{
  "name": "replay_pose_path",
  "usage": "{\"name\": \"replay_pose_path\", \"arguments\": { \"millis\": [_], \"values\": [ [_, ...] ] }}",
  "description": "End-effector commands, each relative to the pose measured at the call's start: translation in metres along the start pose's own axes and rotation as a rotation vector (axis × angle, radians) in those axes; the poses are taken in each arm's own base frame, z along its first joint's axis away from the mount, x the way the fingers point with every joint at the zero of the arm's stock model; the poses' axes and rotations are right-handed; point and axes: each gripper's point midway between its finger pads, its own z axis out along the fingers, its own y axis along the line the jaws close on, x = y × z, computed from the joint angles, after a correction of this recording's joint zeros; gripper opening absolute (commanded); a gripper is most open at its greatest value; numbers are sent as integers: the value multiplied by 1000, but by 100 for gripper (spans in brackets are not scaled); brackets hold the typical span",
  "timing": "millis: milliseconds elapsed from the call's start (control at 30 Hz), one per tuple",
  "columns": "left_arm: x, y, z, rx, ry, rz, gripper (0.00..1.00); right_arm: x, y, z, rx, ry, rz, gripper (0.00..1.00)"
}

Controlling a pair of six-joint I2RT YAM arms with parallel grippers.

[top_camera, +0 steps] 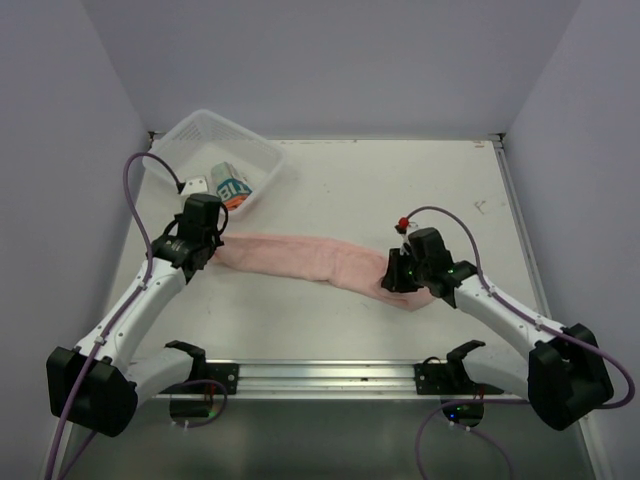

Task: Roll the towels
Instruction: Flatten the towel

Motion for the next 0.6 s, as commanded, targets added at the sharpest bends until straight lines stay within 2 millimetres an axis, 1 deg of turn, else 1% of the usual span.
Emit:
{"name": "replay_pose_path", "arguments": {
  "millis": [0, 33, 67, 100, 133, 267, 333, 367, 400, 467, 533, 567],
  "values": [
    [-13, -4, 1, 14, -40, -29, 0, -5, 23, -1, -125, -20, -31, 25],
    [-14, -4, 1, 15, -42, -32, 0, -5, 27, -2, -150, -18, -35, 25],
    [-13, -4, 1, 17, -40, -29, 0, -5, 38, -5, -206, -7, -39, 24],
    [-13, -5, 2, 19, -37, -27, 0, -5, 42, -6, -224, -7, -41, 24],
    [-13, -5, 2, 18, -38, -29, 0, -5, 44, -8, -233, -2, -41, 24],
    [-12, -6, 3, 20, -33, -25, 0, -16, 55, -23, -247, -44, -60, 24],
    [-13, -6, 2, 23, -34, -26, 0, -23, 54, -33, -230, -78, -61, 24],
    [-13, -6, 3, 21, -32, -26, 0, -31, 54, -38, -218, -102, -65, 24],
    [-13, -6, 3, 22, -34, -26, 0, -33, 49, -41, -182, -112, -63, 25],
    [-12, -5, 3, 20, -32, -27, 0, -47, 47, -51, -154, -161, -84, 30],
    [-12, -5, 2, 22, -33, -27, 0, -54, 36, -53, -84, -189, -121, 34],
    [-13, -5, 2, 23, -34, -29, 0, -59, 34, -56, -68, -204, -140, 36]
  ]
}}
